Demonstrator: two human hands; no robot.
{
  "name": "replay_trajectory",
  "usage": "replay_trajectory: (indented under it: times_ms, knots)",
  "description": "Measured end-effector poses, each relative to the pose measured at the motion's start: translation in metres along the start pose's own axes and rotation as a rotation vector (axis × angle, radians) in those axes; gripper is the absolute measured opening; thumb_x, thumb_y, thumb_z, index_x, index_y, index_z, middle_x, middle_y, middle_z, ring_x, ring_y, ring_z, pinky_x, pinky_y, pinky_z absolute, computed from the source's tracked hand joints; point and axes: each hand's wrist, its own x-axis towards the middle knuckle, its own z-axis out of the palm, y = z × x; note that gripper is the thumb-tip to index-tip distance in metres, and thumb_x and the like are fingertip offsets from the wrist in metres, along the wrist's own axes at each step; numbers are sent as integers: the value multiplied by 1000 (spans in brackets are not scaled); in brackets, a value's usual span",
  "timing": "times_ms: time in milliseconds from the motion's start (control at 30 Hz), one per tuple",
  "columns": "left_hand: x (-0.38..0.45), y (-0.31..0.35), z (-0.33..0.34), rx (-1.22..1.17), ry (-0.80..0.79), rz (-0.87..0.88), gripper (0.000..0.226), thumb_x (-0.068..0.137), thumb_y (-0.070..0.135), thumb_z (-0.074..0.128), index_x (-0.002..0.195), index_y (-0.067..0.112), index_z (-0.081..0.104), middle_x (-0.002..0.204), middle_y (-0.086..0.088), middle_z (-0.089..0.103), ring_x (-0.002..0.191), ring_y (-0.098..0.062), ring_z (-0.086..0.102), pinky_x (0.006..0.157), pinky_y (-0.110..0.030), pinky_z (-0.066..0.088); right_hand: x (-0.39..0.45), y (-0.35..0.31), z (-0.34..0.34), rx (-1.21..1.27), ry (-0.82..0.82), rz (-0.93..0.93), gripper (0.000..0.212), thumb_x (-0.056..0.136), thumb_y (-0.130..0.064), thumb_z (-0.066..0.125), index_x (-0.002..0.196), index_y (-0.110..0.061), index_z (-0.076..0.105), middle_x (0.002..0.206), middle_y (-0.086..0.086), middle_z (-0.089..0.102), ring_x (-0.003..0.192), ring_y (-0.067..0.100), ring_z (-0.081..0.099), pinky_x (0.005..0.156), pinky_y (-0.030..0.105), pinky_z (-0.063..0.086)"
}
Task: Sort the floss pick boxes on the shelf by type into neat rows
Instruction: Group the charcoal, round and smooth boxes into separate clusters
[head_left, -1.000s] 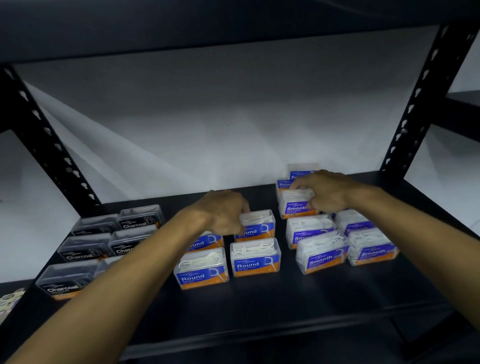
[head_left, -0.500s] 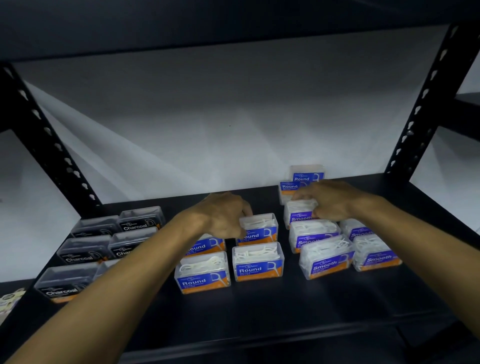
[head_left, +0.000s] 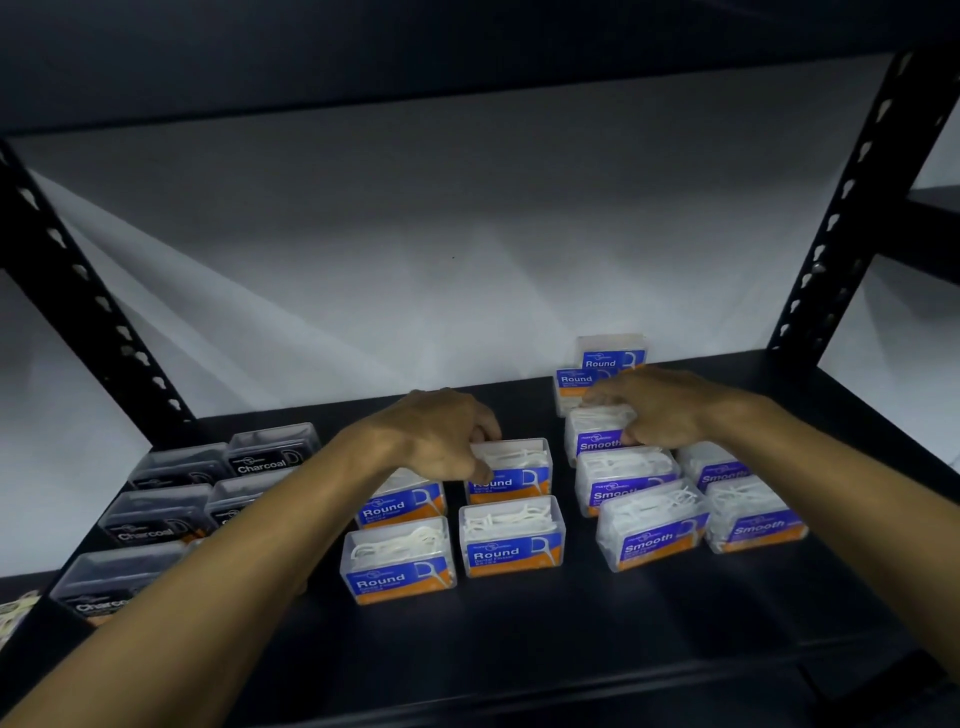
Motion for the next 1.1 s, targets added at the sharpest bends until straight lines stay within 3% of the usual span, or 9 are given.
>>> replay_trajectory:
  times_ms: [200, 300, 400, 567, 700, 767, 900, 1100]
  knots:
    - [7, 2, -10, -95, 25, -33, 55, 90, 59, 56, 135, 29, 52, 130, 8, 60, 114, -14, 57, 95, -33, 47, -1, 10, -12, 175, -6, -8, 60, 88, -13, 63, 141, -28, 39, 135, -3, 51, 118, 15, 50, 99, 28, 40]
    - [21, 8, -17, -200, 183, -22, 47, 93, 56, 52, 128, 25, 58, 129, 4, 63, 113, -15, 58, 94, -31, 47, 1, 22, -26, 214, 107, -19, 47, 92, -21, 59, 136, -28, 46, 124, -4, 55, 113, 13, 50, 97, 26, 38]
    - [50, 16, -18, -206, 281, -41, 48, 94, 48, 56, 134, 20, 53, 134, -1, 59, 118, -19, 57, 99, -32, 47, 6, 34, -33, 268, 258, -2, 36, 93, -16, 57, 128, -24, 53, 119, -2, 60, 113, 16, 53, 89, 25, 41]
    - [97, 38, -16, -156, 212, -3, 66, 88, 41, 69, 142, 14, 43, 143, -6, 51, 125, -22, 52, 99, -33, 43, 22, 49, -29, 266, 392, 91, 33, 91, -10, 58, 123, -17, 57, 124, 7, 60, 110, 21, 55, 93, 34, 48]
    - [125, 48, -11, -173, 139, 51, 39, 85, 37, 73, 113, 14, 60, 117, -7, 67, 96, -17, 63, 87, -31, 50, 35, 56, -26, 248, 406, 142, 32, 91, -15, 58, 123, -19, 57, 127, 6, 55, 112, 21, 54, 94, 35, 47]
    - [135, 50, -7, -133, 140, 68, 30, 85, 33, 74, 105, 15, 63, 108, -7, 69, 91, -18, 64, 83, -31, 52, 39, 59, -25, 210, 397, 158, 35, 90, -17, 60, 124, -19, 56, 128, 7, 53, 114, 22, 52, 94, 35, 46]
    - [144, 50, -5, -128, 118, 73, 24, 86, 24, 72, 105, 13, 63, 107, -7, 69, 91, -18, 63, 81, -28, 49, 46, 59, -24, 120, 359, 174, 42, 86, -17, 63, 128, -17, 53, 130, 8, 49, 114, 24, 51, 90, 35, 45]
    - [145, 44, -8, -189, 111, 86, 38, 84, 26, 75, 117, 13, 62, 114, -5, 67, 99, -17, 63, 85, -29, 50, 57, 58, -21, 75, 331, 107, 47, 82, -24, 69, 126, -18, 52, 128, 6, 50, 112, 22, 51, 90, 37, 45]
